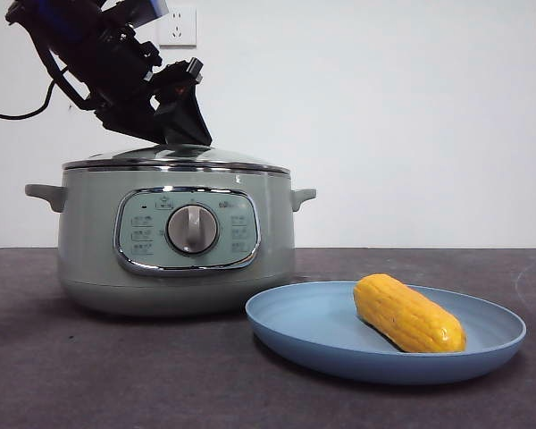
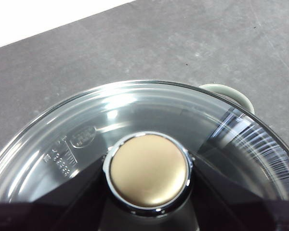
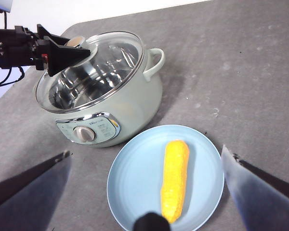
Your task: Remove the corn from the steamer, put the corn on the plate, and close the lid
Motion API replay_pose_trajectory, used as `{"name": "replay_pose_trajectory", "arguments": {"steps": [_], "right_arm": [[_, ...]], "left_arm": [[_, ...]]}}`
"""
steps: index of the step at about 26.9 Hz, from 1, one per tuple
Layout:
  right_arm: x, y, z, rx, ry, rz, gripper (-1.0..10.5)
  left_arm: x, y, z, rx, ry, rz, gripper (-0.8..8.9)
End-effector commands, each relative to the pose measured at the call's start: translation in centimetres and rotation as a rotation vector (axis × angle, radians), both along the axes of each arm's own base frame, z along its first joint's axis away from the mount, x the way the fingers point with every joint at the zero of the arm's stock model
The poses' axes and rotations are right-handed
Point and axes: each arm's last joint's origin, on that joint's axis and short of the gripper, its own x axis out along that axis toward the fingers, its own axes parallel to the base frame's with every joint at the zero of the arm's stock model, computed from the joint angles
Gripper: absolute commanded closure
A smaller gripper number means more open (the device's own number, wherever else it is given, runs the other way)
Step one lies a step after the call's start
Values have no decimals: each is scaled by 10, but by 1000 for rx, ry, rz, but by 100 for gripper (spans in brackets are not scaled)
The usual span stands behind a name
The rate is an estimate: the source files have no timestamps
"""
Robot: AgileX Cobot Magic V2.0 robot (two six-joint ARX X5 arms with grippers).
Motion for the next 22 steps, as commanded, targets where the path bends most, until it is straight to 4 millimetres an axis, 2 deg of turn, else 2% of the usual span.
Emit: {"name": "replay_pose_trajectory", "arguments": {"steps": [1, 2, 4, 5, 6, 14, 18, 22], "right_arm": [[1, 1, -1, -6, -4, 7, 379], [1, 1, -1, -6, -4, 7, 379], [1, 1, -1, -6, -4, 7, 379], [1, 1, -1, -6, -4, 7, 379], [1, 1, -1, -6, -4, 7, 379], [0, 1, -2, -26, -4, 15, 379], [0, 0, -3, -35, -1, 18, 379], [0, 1, -3, -43, -6, 49, 379]], "left_arm": [[-2, -1, -3, 11, 24, -5, 737], [-2, -1, -3, 11, 24, -5, 637], [-2, -1, -2, 10, 21, -5, 377], [-2, -1, -2, 8, 18, -5, 290], [-2, -1, -2, 8, 16, -5, 246], [-7, 2, 8, 1, -2, -3, 247], [-18, 6, 25, -16, -39, -3, 247], [-39, 14, 47, -33, -54, 2, 247]]}}
